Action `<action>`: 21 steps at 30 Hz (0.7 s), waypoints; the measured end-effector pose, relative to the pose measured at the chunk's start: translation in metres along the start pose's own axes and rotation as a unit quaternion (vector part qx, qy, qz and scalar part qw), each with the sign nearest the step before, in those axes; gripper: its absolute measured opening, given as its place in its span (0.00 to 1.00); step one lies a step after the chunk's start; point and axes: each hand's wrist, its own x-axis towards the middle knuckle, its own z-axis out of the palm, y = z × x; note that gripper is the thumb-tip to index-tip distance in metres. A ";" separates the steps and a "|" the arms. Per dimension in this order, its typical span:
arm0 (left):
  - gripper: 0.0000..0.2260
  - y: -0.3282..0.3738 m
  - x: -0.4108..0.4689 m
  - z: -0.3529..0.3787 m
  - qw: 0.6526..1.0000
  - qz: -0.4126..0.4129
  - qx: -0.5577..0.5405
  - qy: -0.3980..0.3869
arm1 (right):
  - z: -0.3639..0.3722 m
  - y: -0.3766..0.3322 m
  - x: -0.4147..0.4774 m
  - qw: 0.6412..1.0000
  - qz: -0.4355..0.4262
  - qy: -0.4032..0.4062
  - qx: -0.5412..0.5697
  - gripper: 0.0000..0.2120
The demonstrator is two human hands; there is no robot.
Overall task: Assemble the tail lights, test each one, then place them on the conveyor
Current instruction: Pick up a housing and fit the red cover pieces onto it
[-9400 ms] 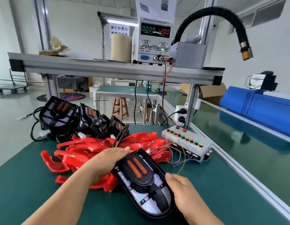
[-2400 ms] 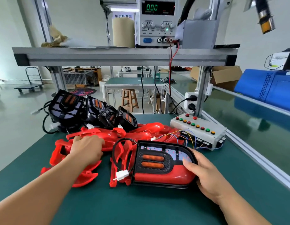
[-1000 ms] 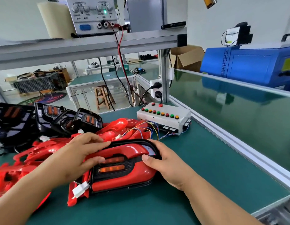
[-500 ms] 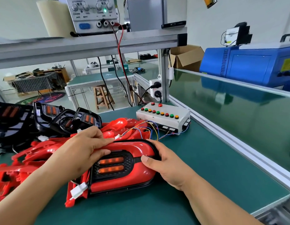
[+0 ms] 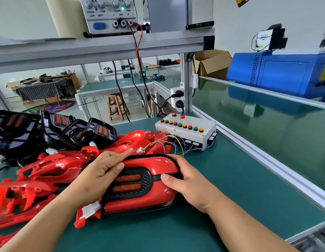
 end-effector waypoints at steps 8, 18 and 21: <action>0.20 0.001 -0.008 0.010 0.985 -0.043 -0.140 0.090 | 0.007 0.003 0.010 0.994 0.030 0.087 0.059 0.20; 0.18 0.007 -0.012 0.017 0.861 -0.134 -0.484 0.081 | 0.010 -0.003 0.011 0.991 -0.007 0.132 0.009 0.14; 0.16 0.011 -0.014 0.017 0.853 -0.135 -0.497 0.080 | 0.010 -0.003 0.011 0.992 -0.004 0.124 0.014 0.18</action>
